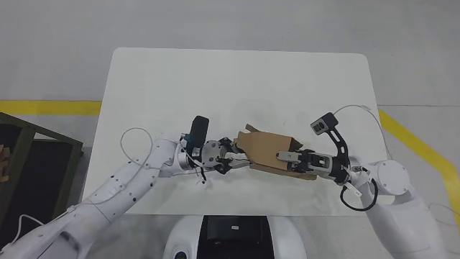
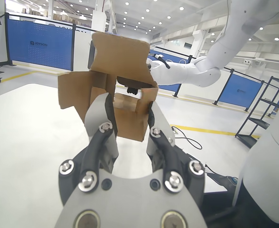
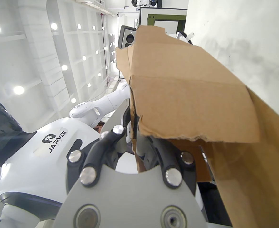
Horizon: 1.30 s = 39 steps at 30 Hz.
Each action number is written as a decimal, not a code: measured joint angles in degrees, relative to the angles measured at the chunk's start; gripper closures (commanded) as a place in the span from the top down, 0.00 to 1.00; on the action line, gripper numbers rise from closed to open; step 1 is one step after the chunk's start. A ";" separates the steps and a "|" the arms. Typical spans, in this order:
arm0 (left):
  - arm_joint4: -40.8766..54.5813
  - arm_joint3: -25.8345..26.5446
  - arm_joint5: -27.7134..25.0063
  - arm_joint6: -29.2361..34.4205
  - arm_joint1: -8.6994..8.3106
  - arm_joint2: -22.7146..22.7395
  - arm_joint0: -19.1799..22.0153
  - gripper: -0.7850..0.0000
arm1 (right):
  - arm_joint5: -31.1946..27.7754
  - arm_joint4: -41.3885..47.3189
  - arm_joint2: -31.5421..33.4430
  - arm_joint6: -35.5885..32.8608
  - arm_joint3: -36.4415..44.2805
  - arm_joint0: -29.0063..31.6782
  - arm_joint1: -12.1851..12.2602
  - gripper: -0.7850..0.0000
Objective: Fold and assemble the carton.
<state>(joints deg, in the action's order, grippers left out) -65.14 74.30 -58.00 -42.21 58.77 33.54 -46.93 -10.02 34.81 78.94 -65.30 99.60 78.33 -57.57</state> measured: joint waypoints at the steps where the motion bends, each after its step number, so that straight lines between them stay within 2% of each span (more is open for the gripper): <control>1: 0.39 -0.08 0.00 0.57 0.04 0.16 0.07 0.18 | -0.02 0.01 -0.01 0.01 0.00 0.01 0.00 0.00; 4: 2.19 -0.67 0.00 3.11 0.26 0.69 0.18 0.09 | -0.02 0.07 -0.04 -0.16 -0.04 -0.03 0.01 0.00; 13: 4.27 1.77 0.00 9.42 0.72 2.17 0.22 0.23 | -0.03 0.05 -0.03 0.01 -0.05 -0.04 0.04 0.00; 17: 3.42 3.10 0.54 11.03 0.54 3.53 -0.48 0.24 | -0.07 0.05 -0.07 0.02 -0.09 -0.06 0.04 0.00; 24: 4.41 4.30 4.48 12.73 -0.38 7.89 -4.52 0.23 | -0.13 0.04 -0.06 0.21 -0.29 -0.18 0.05 0.00; 33: 1.46 11.81 3.17 12.74 -2.60 14.79 -10.99 0.24 | -0.11 -0.21 -0.16 0.39 -0.68 -0.46 0.06 0.00; 39: -0.76 14.84 3.86 12.88 -3.22 17.66 -14.02 0.26 | -0.07 -0.40 -0.54 0.76 -0.95 -0.73 0.00 0.00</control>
<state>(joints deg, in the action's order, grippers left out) -65.90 89.15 -54.14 -29.34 55.56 51.19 -60.95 -10.09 34.41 78.39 -64.53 98.64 77.60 -57.57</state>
